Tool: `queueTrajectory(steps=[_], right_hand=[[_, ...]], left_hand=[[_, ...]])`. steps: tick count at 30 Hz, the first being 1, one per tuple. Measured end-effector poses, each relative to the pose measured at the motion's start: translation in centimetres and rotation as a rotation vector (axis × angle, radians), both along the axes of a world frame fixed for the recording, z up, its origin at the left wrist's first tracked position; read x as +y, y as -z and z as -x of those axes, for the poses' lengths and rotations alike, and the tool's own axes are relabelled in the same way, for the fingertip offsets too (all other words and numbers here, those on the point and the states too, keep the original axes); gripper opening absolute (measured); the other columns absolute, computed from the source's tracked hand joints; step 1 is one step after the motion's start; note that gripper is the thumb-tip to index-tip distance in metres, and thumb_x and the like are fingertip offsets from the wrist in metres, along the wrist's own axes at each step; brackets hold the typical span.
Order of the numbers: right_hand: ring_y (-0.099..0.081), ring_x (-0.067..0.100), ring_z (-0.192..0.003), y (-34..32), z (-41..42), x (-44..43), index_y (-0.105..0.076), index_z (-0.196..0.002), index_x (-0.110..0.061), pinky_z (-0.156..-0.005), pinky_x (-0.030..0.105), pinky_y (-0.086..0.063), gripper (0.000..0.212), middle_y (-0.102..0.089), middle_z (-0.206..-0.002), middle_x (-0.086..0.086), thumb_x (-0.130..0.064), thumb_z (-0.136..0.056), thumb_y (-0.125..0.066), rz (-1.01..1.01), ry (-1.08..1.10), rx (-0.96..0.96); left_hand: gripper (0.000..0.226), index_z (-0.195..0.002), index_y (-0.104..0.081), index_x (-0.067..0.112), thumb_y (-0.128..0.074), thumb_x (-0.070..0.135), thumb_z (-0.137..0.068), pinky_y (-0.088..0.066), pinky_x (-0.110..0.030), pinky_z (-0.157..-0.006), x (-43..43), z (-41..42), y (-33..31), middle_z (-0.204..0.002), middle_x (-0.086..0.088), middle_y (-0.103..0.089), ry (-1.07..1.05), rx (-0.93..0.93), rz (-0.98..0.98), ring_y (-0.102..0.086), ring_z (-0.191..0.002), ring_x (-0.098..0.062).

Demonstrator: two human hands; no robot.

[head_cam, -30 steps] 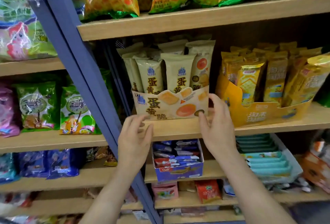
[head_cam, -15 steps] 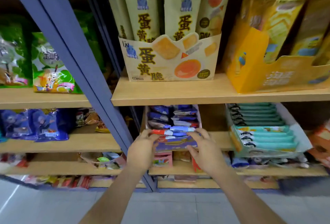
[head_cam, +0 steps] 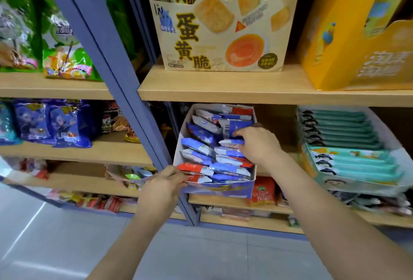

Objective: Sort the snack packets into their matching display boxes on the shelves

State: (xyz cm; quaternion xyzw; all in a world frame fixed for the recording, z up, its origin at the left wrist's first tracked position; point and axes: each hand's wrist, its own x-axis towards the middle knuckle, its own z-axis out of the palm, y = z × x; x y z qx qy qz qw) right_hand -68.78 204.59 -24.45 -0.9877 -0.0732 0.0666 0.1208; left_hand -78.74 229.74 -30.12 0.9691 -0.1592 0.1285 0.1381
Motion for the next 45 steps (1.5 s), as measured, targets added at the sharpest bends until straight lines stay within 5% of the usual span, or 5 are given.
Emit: queueTrajectory(steps=[17, 24, 29, 41, 45], right_hand=[[-0.054, 0.025, -0.12, 1.3, 0.2, -1.4, -0.051, -0.132, -0.025, -0.094, 0.045, -0.048, 0.031, -0.061, -0.128, 0.002, -0.031, -0.102, -0.048, -0.021, -0.104, 0.015], [-0.059, 0.026, -0.112, 0.6, 1.1, -0.5, -0.054, -0.134, -0.029, -0.097, 0.046, -0.047, 0.036, -0.065, -0.12, 0.001, -0.042, -0.101, -0.047, -0.184, 0.036, -0.16], [-0.036, 0.013, -0.127, -0.7, 4.9, 0.0, -0.049, -0.134, -0.046, -0.098, 0.042, -0.027, 0.054, -0.048, -0.134, -0.014, -0.068, -0.085, -0.053, -0.044, -0.187, -0.03], [-0.036, 0.008, -0.13, 1.2, 4.2, -0.8, -0.059, -0.127, -0.04, -0.097, 0.038, -0.023, 0.033, -0.054, -0.136, -0.02, -0.038, -0.094, -0.061, -0.039, -0.074, -0.103], [-0.038, 0.008, -0.129, 1.5, 3.9, -1.2, -0.063, -0.12, -0.036, -0.094, 0.038, -0.029, 0.027, -0.057, -0.131, -0.021, -0.025, -0.096, -0.06, -0.117, -0.044, -0.102]], left_hand=[[0.039, -0.117, -0.065, 0.027, -0.074, 0.041, -0.082, -0.051, -0.036, -0.078, -1.9, -1.6, -1.8, -0.116, 0.008, -0.06, -0.118, 0.174, -0.032, -0.052, -0.105, -0.022], [0.058, -0.099, -0.066, 0.025, -0.063, 0.073, -0.067, -0.047, -0.033, -0.059, -3.3, -2.3, -1.6, -0.095, 0.006, -0.067, -0.217, 0.13, -0.271, -0.06, -0.086, -0.022], [0.049, -0.103, -0.069, 0.034, -0.059, 0.071, -0.074, -0.046, -0.044, -0.085, -2.3, -1.4, -2.5, -0.108, 0.013, -0.064, -0.151, -0.026, -0.141, -0.054, -0.107, -0.019], [0.05, -0.116, -0.058, 0.022, -0.066, 0.053, -0.078, -0.059, -0.04, -0.071, -4.3, -2.7, -1.8, -0.122, 0.001, -0.06, -0.071, 0.126, -0.121, -0.056, -0.112, -0.025], [0.07, -0.141, -0.034, 0.033, -0.066, 0.054, -0.083, -0.039, -0.045, -0.102, -5.4, -2.9, -2.7, -0.151, 0.002, -0.034, -0.092, 0.149, -0.162, -0.038, -0.135, -0.025]])
